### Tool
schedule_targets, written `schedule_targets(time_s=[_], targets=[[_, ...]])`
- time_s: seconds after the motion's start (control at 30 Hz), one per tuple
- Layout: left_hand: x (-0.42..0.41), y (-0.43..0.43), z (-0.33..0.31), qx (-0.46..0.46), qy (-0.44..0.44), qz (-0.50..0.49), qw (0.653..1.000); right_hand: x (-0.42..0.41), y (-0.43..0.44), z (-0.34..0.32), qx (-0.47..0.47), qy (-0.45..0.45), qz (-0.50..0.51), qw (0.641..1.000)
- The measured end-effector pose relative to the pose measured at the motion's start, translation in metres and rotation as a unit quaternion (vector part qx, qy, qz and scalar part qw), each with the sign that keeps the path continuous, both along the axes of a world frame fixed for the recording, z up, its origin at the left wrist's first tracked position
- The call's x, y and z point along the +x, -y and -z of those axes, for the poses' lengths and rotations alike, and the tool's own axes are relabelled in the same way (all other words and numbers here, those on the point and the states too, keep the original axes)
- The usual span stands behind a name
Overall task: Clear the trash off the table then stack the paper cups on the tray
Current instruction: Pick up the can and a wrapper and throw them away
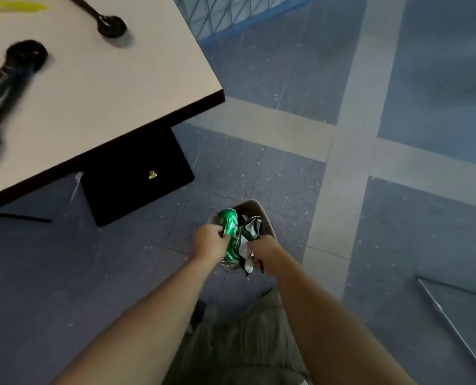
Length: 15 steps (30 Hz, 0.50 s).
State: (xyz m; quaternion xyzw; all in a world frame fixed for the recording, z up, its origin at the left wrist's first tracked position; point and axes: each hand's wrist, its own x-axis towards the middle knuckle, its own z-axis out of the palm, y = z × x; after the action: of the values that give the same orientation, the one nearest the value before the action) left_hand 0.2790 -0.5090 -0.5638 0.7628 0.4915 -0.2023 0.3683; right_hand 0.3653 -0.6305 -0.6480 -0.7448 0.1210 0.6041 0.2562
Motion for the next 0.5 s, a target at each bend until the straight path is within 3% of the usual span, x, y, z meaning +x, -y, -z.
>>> schedule_targets(time_s=[0.1,0.3,0.5], targets=[[0.004,0.001,0.036,-0.019,-0.021,0.013,1.000,0.004,-0.004,0.021,-0.023,-0.037,-0.006,0.999],[0.009,0.005,0.067,-0.082,-0.020,-0.005,0.996,0.007,-0.003,0.042,0.005,-0.048,0.076,0.996],[-0.002,0.013,0.027,-0.067,0.036,-0.056,0.995,0.002,0.008,0.022,0.038,0.060,0.078,0.994]])
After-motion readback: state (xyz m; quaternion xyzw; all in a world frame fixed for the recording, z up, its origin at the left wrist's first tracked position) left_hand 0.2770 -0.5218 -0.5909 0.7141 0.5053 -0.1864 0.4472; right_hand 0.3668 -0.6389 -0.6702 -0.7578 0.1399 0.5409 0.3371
